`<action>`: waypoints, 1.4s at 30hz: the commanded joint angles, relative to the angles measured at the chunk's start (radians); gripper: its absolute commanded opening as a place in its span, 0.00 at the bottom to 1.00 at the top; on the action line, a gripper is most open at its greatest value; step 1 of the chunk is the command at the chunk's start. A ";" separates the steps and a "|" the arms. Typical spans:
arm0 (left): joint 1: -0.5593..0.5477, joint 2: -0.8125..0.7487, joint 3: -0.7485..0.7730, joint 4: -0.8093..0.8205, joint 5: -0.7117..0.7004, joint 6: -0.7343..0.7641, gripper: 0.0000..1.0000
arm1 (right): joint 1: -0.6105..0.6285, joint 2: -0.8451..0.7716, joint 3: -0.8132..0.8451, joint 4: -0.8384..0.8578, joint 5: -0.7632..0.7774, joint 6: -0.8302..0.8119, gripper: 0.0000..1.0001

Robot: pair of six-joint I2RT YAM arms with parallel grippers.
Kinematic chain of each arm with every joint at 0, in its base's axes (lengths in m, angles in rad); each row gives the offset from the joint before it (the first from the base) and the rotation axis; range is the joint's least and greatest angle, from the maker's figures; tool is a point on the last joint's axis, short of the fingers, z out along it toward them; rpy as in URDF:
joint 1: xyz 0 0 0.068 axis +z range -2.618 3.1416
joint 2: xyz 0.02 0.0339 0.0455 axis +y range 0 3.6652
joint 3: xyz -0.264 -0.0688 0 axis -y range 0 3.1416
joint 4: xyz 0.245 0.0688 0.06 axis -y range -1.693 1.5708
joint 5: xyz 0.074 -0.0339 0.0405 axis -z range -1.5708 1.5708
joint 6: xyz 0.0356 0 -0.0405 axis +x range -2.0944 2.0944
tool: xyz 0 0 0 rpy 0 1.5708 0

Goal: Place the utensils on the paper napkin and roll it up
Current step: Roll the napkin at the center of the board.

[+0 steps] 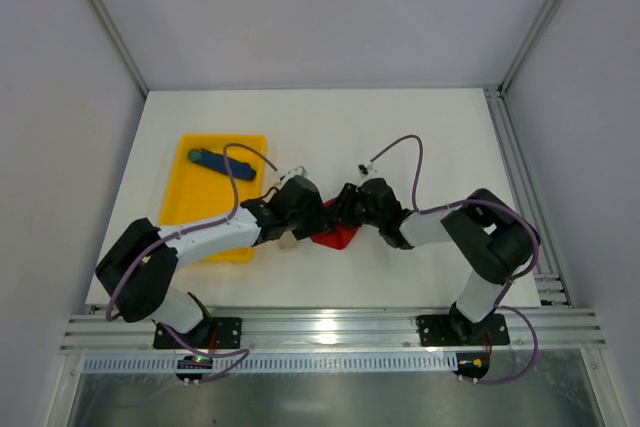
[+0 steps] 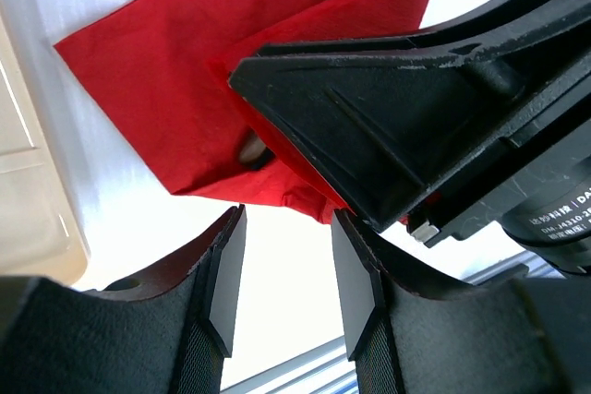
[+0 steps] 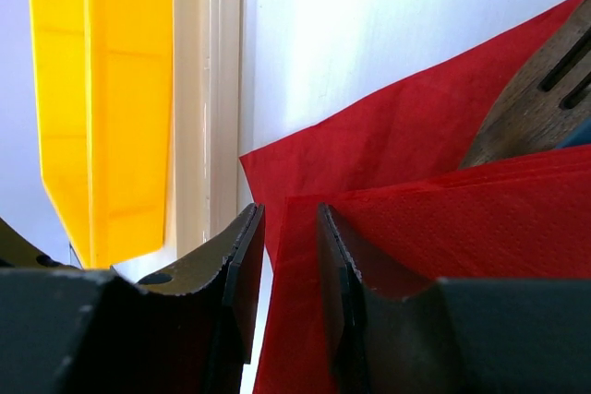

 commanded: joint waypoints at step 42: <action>-0.111 0.017 0.026 0.183 -0.024 -0.024 0.43 | 0.015 -0.031 -0.003 0.048 0.028 0.030 0.35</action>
